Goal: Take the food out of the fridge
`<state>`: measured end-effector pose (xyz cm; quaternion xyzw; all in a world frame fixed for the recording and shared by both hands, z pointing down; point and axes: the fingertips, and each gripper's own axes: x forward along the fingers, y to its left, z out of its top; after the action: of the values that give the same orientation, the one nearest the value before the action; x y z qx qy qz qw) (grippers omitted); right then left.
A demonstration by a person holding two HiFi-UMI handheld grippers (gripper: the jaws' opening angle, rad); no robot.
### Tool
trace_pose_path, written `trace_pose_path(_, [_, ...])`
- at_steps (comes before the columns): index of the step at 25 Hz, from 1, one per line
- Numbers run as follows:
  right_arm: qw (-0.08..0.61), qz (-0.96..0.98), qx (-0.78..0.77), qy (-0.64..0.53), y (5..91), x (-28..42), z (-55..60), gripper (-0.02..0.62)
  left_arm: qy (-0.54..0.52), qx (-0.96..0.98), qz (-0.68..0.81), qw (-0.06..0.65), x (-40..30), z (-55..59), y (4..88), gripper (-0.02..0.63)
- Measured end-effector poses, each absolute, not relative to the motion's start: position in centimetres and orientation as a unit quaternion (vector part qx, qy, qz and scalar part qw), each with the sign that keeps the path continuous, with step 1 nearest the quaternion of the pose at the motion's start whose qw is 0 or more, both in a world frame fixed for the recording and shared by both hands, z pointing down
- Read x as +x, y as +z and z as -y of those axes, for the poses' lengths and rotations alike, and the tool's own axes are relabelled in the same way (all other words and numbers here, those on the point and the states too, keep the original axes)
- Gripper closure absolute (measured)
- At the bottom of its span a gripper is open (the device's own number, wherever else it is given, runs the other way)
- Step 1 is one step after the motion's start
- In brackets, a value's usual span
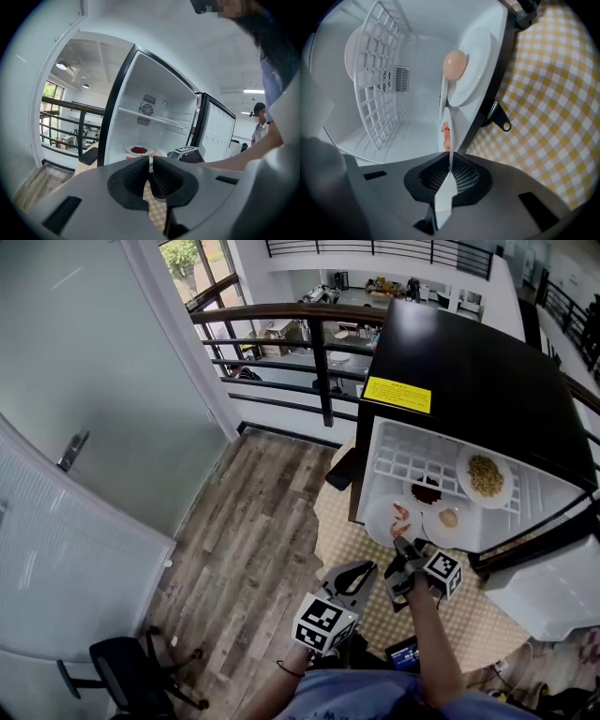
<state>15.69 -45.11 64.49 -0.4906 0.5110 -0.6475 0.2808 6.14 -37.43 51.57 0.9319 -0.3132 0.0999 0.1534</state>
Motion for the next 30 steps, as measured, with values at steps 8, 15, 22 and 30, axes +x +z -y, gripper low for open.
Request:
trace_pose_path(8, [0.274, -0.526, -0.483, -0.644, 63.7, 15.8, 42.9, 0.569, 0.098, 0.932, 0.312, 0.157, 5.4, 36.7, 51.6, 0.585])
trace_pose_path(15, [0.285, -0.533, -0.470, -0.643, 61.7, 15.2, 41.4, 0.569, 0.096, 0.933, 0.309, 0.159, 4.8, 35.8, 51.5, 0.584])
trace_pose_path(22, [0.298, -0.559, -0.449, -0.630, 58.1, 14.2, 39.1, 0.569, 0.093, 0.935, 0.305, 0.155, 3.9, 34.4, 51.0, 0.585])
trace_pose_path(30, [0.300, -0.593, -0.441, -0.604, 54.2, 12.7, 35.7, 0.569, 0.095, 0.938, 0.298, 0.149, 2.9, 31.9, 50.3, 0.585])
